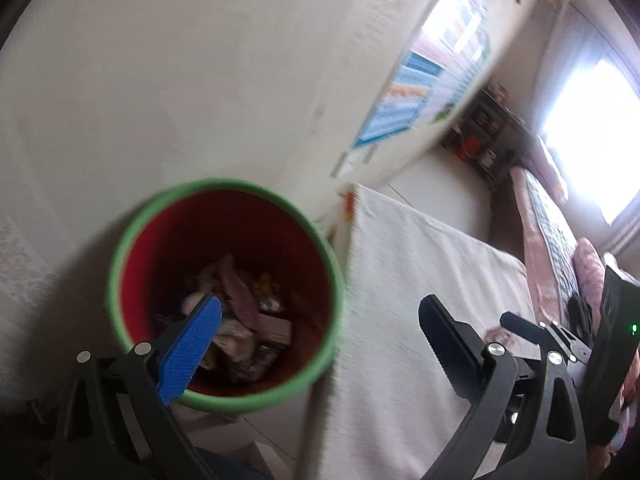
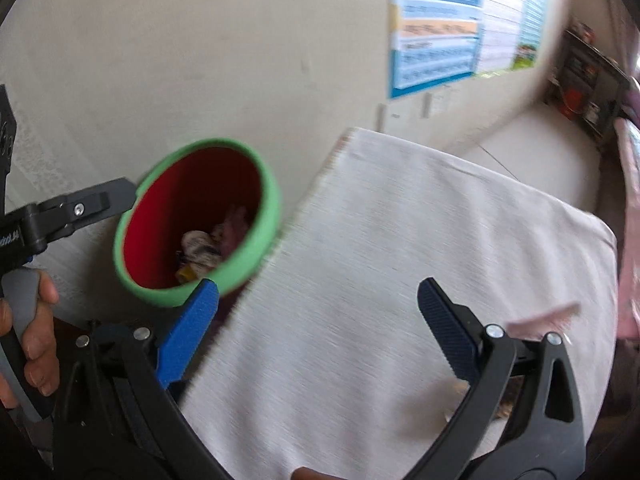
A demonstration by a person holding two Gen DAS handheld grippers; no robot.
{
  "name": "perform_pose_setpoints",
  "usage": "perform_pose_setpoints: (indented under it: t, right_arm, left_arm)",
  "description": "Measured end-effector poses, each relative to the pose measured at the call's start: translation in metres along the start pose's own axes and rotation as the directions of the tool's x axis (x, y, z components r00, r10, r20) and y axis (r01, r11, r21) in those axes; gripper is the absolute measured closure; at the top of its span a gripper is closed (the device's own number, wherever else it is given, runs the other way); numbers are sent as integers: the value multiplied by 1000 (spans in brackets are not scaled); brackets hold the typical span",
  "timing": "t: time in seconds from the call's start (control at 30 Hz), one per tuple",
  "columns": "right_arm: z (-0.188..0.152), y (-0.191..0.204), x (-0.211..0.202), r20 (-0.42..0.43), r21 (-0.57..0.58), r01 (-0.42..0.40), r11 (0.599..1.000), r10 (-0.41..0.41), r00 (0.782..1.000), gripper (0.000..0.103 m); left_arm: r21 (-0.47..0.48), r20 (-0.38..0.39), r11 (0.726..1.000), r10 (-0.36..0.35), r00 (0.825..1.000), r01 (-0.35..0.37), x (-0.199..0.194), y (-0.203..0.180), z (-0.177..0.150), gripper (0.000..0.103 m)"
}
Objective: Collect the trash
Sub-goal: 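Move both open tools back over the table toward the last two wrappers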
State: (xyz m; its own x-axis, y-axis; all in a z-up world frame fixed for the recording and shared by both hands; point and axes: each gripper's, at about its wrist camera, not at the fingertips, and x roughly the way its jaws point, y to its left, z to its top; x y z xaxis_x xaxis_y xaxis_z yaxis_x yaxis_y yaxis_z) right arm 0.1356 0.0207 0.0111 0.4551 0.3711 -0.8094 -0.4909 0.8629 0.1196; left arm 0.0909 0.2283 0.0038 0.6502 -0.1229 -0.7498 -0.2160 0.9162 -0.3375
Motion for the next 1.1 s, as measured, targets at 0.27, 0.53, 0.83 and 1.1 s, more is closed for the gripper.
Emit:
perform_pose_setpoints:
  t: [0.27, 0.53, 0.83, 1.1]
  right_arm:
    - [-30, -77, -38, 25, 124, 82, 989, -86, 996, 5]
    - [-59, -143, -64, 22, 225, 150, 963, -159, 987, 5]
    - [-84, -183, -82, 17, 278, 184, 943, -196, 980, 5]
    - [-97, -213, -88, -1, 325, 209, 922, -221, 975, 5]
  left_arm:
    - [126, -51, 990, -62, 997, 68, 15, -73, -19, 8]
    - [215, -106, 969, -105, 989, 126, 30, -134, -40, 8]
    - [310, -162, 937, -115, 980, 161, 40, -184, -70, 8]
    - [356, -215, 918, -99, 972, 172, 58, -202, -90, 8]
